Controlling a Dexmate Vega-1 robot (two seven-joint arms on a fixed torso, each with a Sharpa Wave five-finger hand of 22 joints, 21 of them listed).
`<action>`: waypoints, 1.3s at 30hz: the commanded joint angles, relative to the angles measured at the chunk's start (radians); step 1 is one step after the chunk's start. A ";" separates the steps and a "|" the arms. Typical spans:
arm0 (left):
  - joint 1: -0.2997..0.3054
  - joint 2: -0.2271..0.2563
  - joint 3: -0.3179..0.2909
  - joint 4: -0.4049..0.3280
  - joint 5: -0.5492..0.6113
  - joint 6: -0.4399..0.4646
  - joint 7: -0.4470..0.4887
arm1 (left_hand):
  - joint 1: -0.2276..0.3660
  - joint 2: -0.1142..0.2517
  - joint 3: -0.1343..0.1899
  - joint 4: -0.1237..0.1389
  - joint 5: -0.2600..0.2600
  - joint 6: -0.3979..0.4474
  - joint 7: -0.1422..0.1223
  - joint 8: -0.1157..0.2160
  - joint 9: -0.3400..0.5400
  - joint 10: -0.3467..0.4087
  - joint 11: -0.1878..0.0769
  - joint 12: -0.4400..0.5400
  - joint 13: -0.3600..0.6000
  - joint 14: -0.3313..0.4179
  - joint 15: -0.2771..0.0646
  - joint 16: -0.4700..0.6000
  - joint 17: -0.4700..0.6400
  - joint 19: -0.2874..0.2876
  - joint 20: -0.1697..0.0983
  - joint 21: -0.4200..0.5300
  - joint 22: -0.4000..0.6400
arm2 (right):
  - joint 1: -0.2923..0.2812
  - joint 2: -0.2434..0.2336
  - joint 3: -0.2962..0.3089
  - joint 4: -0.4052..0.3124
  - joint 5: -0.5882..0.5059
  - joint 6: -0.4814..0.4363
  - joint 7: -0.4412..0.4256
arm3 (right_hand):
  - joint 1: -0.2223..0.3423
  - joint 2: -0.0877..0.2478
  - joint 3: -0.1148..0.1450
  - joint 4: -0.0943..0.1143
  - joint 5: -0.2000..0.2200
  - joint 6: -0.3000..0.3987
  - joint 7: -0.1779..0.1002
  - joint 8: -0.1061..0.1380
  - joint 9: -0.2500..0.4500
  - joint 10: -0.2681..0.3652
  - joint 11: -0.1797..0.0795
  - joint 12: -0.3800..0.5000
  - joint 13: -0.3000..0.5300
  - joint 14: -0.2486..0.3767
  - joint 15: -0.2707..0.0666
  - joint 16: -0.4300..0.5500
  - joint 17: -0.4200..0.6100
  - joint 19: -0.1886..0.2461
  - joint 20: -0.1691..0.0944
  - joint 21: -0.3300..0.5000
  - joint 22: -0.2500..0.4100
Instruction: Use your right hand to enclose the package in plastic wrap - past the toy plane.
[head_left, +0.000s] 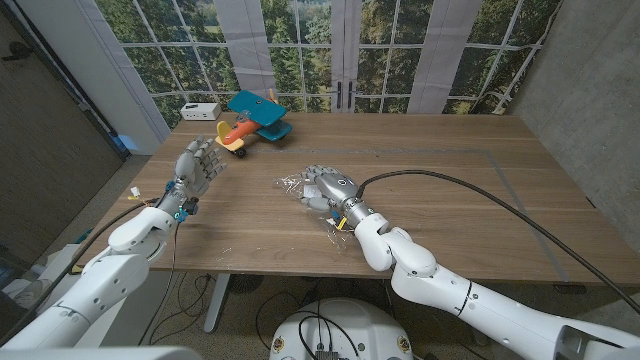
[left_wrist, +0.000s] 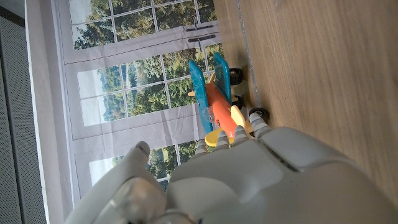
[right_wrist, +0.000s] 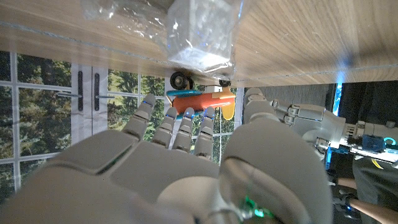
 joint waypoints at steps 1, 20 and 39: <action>0.025 -0.009 -0.020 0.014 -0.011 -0.029 -0.014 | 0.003 0.001 0.003 -0.006 0.003 -0.076 -0.006 0.002 0.002 -0.025 -0.002 -0.002 0.002 0.007 0.003 0.002 0.003 0.004 0.001 0.003 0.004 | 0.005 0.042 -0.025 0.033 -0.091 0.038 -0.093 | 0.023 0.001 0.007 -0.009 0.005 0.058 -0.009 0.016 0.002 0.053 -0.008 0.014 0.002 0.042 -0.024 0.018 0.000 0.035 -0.009 0.012 0.001; 0.045 -0.014 -0.043 0.045 -0.018 -0.044 -0.033 | 0.003 0.001 0.003 -0.006 0.002 -0.074 -0.006 0.003 0.002 -0.025 -0.003 -0.002 0.002 0.006 0.003 0.001 0.003 0.004 0.001 0.003 0.004 | 0.098 0.133 -0.076 0.129 -0.124 0.004 0.017 | 0.012 -0.002 -0.010 0.010 -0.004 0.203 -0.009 0.020 0.003 0.022 0.005 -0.029 0.006 0.003 -0.002 0.015 0.012 0.032 -0.007 -0.008 0.002; 0.039 -0.021 -0.045 0.054 -0.018 -0.047 -0.028 | 0.003 0.001 0.003 -0.007 0.002 -0.077 -0.007 0.002 0.002 -0.026 0.000 -0.002 0.002 0.005 0.003 0.001 0.003 0.004 0.001 0.003 0.004 | 0.206 0.200 -0.131 0.230 -0.112 -0.077 0.162 | -0.010 0.005 -0.019 0.022 -0.005 0.245 -0.036 0.020 0.003 0.002 0.013 -0.038 0.007 -0.033 0.024 0.004 0.016 0.002 0.003 -0.018 0.003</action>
